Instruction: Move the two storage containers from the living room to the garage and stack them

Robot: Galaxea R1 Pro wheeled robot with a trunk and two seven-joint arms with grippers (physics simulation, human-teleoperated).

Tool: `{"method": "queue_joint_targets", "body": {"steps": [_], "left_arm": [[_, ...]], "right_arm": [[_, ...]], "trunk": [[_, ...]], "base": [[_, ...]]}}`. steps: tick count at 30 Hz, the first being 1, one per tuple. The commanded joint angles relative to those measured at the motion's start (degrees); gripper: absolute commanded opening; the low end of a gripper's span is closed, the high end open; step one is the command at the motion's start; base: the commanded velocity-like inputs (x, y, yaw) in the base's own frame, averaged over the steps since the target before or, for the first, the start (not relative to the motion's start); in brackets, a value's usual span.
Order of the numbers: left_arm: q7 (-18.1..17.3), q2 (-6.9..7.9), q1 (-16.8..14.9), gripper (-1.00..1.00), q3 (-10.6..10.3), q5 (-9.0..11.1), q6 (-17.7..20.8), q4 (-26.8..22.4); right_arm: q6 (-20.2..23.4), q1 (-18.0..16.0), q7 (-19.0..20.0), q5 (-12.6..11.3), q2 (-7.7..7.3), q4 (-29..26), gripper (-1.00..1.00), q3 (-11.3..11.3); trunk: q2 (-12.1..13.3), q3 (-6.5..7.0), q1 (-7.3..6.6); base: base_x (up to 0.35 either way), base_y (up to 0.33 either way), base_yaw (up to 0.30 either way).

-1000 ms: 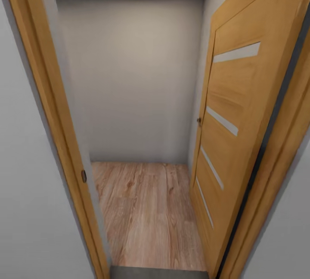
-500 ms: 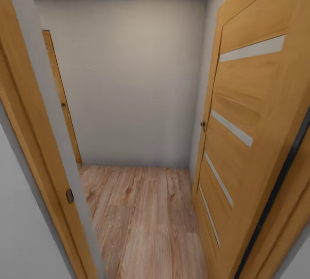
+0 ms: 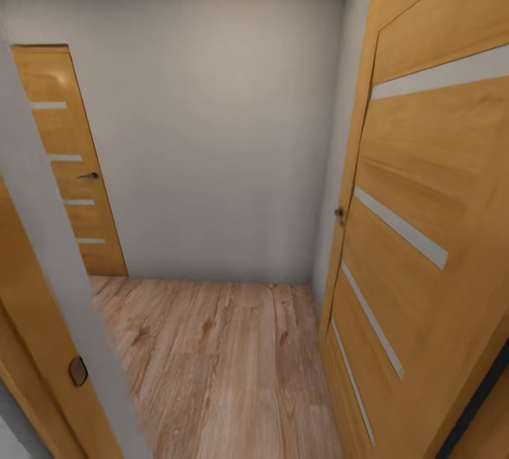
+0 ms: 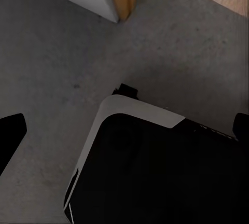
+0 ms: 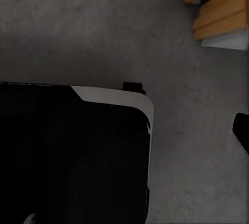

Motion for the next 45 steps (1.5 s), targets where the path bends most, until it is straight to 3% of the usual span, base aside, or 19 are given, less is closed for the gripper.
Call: {"method": "queue_joint_targets", "body": {"steps": [1,12,28,45], "left_arm": [[0.07,-0.01,-0.06,1.00,0.42,0.02,-0.07,0.00],[0.07,-0.01,-0.04,1.00,0.43,0.02,-0.14,0.00],[0.11,-0.07,-0.05,1.00,0.43,0.31,-0.16,0.00],[0.11,-0.01,-0.05,1.00,0.51,0.28,-0.16,0.00]], "right_arm": [[-0.32,-0.09,0.08,-0.02,0.01,0.18,1.00,0.30],[-0.27,-0.12,0.08,-0.03,-0.09,0.18,1.00,0.30],[-0.28,-0.11,0.08,-0.03,-0.06,0.18,1.00,0.30],[-0.35,-0.08,0.13,0.05,-0.12,0.18,1.00,0.30]], "trunk": [[-0.08,-0.11,0.05],[-0.08,-0.11,0.05],[-0.08,-0.11,0.05],[-0.08,-0.11,0.05]], "base": [[0.316,-0.087,0.000],[0.285,-0.128,0.000],[0.044,-0.013,0.000],[0.308,0.000,0.000]]}}
